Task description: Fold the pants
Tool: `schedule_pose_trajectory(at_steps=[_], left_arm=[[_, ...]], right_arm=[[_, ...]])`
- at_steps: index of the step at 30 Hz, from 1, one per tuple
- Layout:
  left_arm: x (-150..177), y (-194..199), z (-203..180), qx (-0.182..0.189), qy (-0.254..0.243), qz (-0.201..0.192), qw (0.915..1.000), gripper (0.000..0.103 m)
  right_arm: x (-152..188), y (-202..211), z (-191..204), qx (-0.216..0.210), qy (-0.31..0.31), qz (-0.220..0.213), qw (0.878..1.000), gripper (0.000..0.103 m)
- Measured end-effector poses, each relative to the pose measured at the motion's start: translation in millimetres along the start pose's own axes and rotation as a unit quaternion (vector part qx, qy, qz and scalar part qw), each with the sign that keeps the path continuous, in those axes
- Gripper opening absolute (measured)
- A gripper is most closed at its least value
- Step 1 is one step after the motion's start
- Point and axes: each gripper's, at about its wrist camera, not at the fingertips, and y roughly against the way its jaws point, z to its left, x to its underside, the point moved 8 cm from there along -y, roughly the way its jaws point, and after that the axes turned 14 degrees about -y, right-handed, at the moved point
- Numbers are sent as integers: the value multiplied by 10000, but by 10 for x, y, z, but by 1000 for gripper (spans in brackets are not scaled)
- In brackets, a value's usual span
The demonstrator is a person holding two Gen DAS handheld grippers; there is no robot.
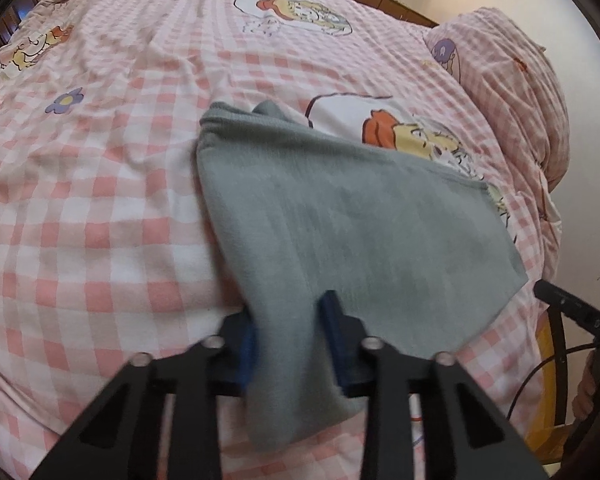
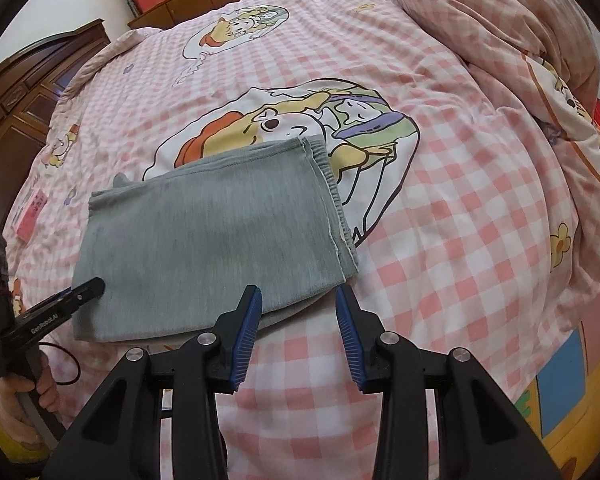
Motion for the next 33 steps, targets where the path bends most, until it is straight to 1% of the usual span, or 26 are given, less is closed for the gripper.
schedule_pose_trajectory(at_steps=[3,6,8,11,14,15,18,20,23,26,29,33], left_arm=[[-2,-4,8,17,12,7,10000,27],[26,-105,63,116,272,88,9995,33],[15,-128,86,225,369,22,9991,36],[17,-125,104,345,468,-31,9983,36],[22,-112,110,374,488,-46,9981,36],[22,-113,112,364,477,-48,9982,34],[19,-61,83,286,304,-57,9991,25],[-6,2,47,181,135,-97,9997,22],[-47,74,-7,103,-15,-140,9998,21],[-61,53,-30,-5,-95,-67,9999,22],[-41,0,-10,-36,-36,34,10000,23],[-22,-26,15,-22,20,67,10000,26]], right_arm=[[3,-3,0,-7,0,4,10000,39],[9,-1,0,-11,-1,-1,10000,39],[17,1,2,-24,-5,-6,10000,39],[27,3,6,-41,-50,-12,10000,39],[36,6,18,-62,-63,-8,10000,39],[35,9,20,-67,-58,-6,10000,39],[43,19,24,-66,-66,-14,10000,39],[40,22,16,-64,-96,-18,9999,39],[41,26,8,-65,-117,-21,9999,39],[35,22,5,-80,-120,-5,9999,39],[26,27,-6,-72,-117,-6,9999,39],[23,21,-17,-54,-139,-7,9999,39]])
